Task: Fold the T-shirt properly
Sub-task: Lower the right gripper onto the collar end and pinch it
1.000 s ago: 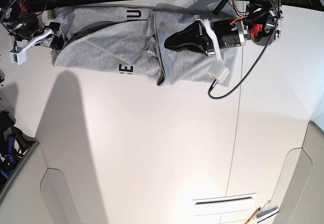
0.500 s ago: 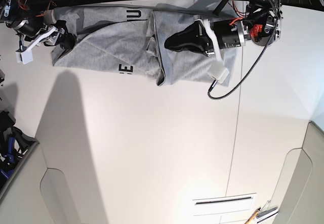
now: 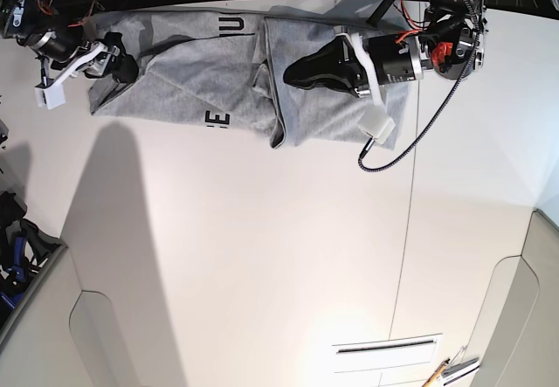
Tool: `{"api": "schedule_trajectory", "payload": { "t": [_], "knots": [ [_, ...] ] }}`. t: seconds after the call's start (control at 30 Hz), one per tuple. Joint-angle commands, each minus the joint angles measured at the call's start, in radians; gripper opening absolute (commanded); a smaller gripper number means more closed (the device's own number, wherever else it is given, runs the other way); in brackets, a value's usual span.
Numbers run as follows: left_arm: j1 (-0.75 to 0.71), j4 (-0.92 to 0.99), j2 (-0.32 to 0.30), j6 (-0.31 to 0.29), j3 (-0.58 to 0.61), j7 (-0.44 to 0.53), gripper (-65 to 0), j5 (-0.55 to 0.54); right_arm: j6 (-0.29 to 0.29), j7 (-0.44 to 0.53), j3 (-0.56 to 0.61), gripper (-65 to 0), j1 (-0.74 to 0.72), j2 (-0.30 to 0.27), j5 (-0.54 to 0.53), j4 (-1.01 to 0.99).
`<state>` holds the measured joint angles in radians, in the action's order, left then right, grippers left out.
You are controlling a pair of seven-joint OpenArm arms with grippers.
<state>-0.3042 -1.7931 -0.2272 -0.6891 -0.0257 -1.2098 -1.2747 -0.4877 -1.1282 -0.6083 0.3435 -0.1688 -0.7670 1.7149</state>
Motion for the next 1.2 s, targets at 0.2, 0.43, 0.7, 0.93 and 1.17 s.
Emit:
{"api": "schedule_trajectory", "payload": {
  "t": [0.2,0.43,0.7,0.93,1.17],
  "knots": [
    [0.005,-0.016,-0.003,-0.009,-0.002,0.008,-65.0,-0.018,-0.001,0.029,-0.005,-20.5,-0.002,-0.014,0.08,0.014],
    [0.005,-0.016,-0.003,-0.009,-0.002,0.008,-65.0,-0.018,0.001,0.056,-0.005,-20.5,-0.003,-0.014,0.068,0.015],
    [0.005,-0.016,-0.003,-0.009,-0.002,0.008,-65.0,-0.018,0.001,0.077,-0.005,-20.5,-0.023,-0.014,0.071,0.016],
    [0.005,-0.016,-0.003,-0.009,-0.002,0.009,-65.0,-0.015,0.001,0.085,-0.005,-20.5,-0.036,-0.014,0.071,0.017],
    [0.005,-0.016,-0.003,-0.009,-0.002,0.008,-65.0,-0.015,0.045,0.089,-0.005,-20.5,-0.035,-0.014,0.183,0.017]
  ]
}}
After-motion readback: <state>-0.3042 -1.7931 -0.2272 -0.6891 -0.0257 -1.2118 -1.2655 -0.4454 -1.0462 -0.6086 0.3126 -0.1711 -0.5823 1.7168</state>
